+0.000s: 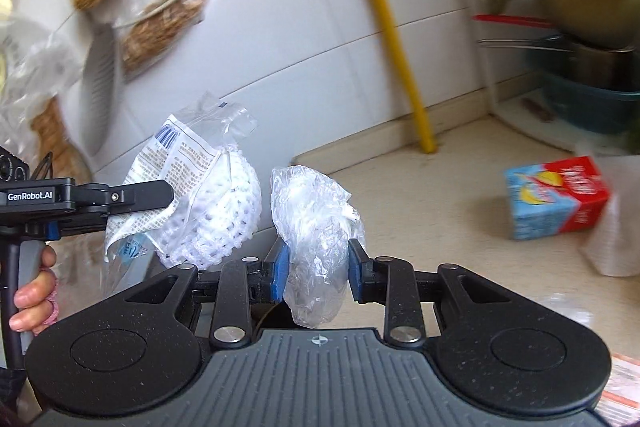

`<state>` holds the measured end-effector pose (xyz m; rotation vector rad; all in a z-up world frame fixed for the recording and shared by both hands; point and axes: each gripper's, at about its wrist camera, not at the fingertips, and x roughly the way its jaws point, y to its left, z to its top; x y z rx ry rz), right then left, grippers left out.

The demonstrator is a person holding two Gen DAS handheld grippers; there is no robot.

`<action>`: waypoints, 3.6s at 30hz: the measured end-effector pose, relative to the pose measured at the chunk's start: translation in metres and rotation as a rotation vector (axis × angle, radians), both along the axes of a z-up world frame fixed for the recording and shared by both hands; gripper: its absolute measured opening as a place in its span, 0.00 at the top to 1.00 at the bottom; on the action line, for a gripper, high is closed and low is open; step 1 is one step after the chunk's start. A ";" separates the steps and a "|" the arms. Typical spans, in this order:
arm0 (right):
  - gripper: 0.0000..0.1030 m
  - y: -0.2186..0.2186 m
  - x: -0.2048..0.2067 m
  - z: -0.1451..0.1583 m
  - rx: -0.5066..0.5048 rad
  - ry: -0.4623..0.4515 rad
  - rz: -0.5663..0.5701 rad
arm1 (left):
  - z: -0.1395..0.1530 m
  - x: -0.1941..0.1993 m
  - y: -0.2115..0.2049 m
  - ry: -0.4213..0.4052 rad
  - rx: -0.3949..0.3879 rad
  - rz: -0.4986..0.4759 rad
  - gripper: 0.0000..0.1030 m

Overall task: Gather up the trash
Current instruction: 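Carry the held packet and plastic bag with both tools to the black bin, then open both tools over the bin to drop packet and bag, then move both open tools back over the orange-printed box on the counter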

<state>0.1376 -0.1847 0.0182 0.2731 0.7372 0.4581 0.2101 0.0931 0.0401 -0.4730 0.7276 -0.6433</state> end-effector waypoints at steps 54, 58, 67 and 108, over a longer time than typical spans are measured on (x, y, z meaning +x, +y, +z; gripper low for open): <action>0.24 0.159 0.085 -0.112 -0.184 0.275 0.207 | -0.117 0.044 0.063 0.215 0.352 0.283 0.70; 0.24 0.152 0.085 -0.111 -0.178 0.279 0.189 | -0.114 0.045 0.061 0.216 0.350 0.276 0.70; 0.24 0.132 0.071 -0.081 -0.146 0.213 0.152 | -0.094 0.045 0.037 0.150 0.354 0.223 0.70; 0.15 -0.158 -0.147 -0.026 -0.177 0.083 -0.771 | -0.068 -0.011 -0.268 -0.081 0.390 -0.599 0.69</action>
